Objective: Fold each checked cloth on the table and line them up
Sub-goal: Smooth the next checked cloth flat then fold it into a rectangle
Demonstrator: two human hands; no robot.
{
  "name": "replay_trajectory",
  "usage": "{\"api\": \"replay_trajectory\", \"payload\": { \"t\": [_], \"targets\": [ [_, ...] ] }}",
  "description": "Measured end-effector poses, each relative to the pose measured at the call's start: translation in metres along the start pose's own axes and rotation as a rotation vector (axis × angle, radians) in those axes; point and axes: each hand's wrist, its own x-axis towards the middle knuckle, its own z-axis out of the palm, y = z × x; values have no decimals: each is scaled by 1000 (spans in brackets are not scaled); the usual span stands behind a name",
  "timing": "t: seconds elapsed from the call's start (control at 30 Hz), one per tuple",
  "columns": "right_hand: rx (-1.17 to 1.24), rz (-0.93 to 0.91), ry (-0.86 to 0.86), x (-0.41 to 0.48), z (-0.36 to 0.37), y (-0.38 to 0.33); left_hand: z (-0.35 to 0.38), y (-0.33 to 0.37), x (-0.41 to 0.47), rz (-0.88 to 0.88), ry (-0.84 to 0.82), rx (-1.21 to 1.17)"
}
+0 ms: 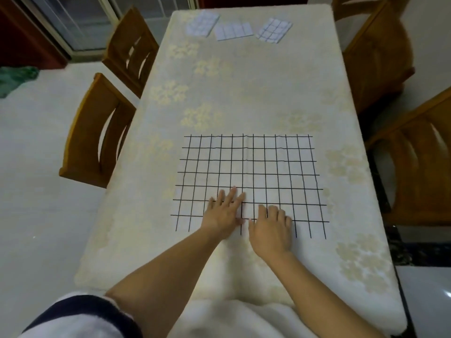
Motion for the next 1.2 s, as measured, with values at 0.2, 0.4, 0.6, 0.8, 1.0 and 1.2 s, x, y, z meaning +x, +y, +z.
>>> {"api": "replay_trajectory", "payload": {
  "t": [0.2, 0.4, 0.6, 0.8, 1.0, 1.2],
  "targets": [
    [-29, -140, -19, 51, 28, 38, 4, -12, 7, -1, -44, -53],
    [-43, -57, -1, 51, 39, 46, 9, -20, 6, -13, -8, -71],
    [61, -28, 127, 84, 16, 27, -4, -13, 27, -42, 323, -136],
    [20, -156, 4, 173, 2, 5, -52, -3, 108, -36, 260, -167],
    [-84, -141, 20, 192, 7, 49, -36, -49, 119, -149, 208, -53],
    [-89, -122, -5, 192, 4, 48, -37, -52, 118, -156, 186, -53]
  ]
}}
